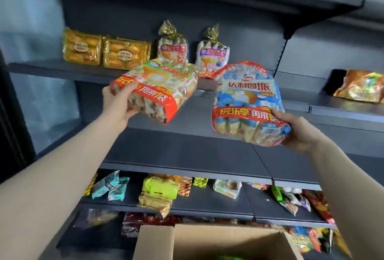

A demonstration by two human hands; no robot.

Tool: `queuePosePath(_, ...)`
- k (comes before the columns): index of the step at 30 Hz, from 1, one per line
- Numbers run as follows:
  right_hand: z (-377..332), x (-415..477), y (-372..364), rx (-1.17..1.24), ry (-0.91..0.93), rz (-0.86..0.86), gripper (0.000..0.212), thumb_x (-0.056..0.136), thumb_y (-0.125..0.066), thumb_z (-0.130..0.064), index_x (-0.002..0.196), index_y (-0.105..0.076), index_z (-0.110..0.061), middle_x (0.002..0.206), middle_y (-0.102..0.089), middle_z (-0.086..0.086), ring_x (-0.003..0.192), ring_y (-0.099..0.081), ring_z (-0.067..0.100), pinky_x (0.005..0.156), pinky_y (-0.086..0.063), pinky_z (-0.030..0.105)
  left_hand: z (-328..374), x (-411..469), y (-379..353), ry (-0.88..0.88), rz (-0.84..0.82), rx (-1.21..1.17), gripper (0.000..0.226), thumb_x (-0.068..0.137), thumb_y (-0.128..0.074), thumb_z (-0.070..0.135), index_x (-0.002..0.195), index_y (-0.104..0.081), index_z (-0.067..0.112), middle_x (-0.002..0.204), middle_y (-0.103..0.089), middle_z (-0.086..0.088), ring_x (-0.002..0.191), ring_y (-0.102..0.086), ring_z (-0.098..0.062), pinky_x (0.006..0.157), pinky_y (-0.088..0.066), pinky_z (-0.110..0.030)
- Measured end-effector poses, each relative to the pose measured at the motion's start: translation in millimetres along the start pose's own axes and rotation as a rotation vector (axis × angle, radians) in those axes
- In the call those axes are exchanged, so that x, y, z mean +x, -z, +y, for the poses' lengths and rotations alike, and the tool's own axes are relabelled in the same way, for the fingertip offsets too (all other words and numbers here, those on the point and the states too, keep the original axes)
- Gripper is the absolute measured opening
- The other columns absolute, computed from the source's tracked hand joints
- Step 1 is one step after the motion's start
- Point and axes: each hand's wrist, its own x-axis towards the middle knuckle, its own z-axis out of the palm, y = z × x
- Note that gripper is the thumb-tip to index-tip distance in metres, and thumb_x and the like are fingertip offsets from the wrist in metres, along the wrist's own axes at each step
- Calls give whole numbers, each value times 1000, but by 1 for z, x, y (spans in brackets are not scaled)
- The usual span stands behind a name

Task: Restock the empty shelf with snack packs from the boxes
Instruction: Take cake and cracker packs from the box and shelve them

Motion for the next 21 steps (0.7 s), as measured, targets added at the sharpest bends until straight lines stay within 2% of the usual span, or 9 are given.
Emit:
queuePosePath(2,-15,11,-5,64,49,18,72,71,-79,-41,134,-56,-13,120,-71,7,93,-73,20,73,-61,35,10,8,-11,25,40,-115,71,78,-82,32,131,-36,23,126,-59,-2,103,-67,-16,78,-61,-44)
queuePosePath(4,-27,22,-13,118,86,37,53,83,-66,-34,132,-57,-14,117,-72,5,93,-73,19,71,-61,33,16,16,-22,51,74,-191,73,77,-84,29,129,-33,22,125,-57,-3,102,-67,-18,73,-62,-43)
queuePosePath(8,-46,51,-37,140,124,71,26,98,-56,-28,119,-60,-15,102,-76,3,84,-75,17,66,-61,31,18,35,-41,38,106,-189,71,76,-83,23,127,-32,23,125,-56,-4,101,-67,-18,68,-61,-41)
queuePosePath(10,-54,72,-50,137,140,96,24,98,-56,-28,118,-61,-14,101,-77,3,84,-75,18,64,-61,31,19,50,-50,11,93,-179,69,78,-80,19,128,-32,24,127,-56,-3,103,-66,-18,72,-61,-42)
queuePosePath(14,-64,123,-76,97,187,138,38,95,-64,-29,128,-57,-11,112,-74,7,100,-73,25,81,-59,41,22,92,-69,-33,19,-196,70,79,-78,15,128,-30,29,131,-53,-1,106,-64,-18,80,-60,-45)
queuePosePath(17,-70,157,-90,87,207,140,41,94,-64,-30,130,-56,-11,113,-74,7,101,-72,26,76,-59,41,26,129,-79,-23,-20,-214,74,77,-82,20,129,-30,31,127,-56,-2,103,-66,-19,80,-60,-45)
queuePosePath(21,-84,208,-105,65,209,153,42,94,-66,-29,130,-55,-10,114,-73,8,102,-72,26,82,-58,42,25,199,-82,43,-97,-207,68,81,-79,25,132,-34,29,115,-65,-4,98,-70,-19,75,-61,-44)
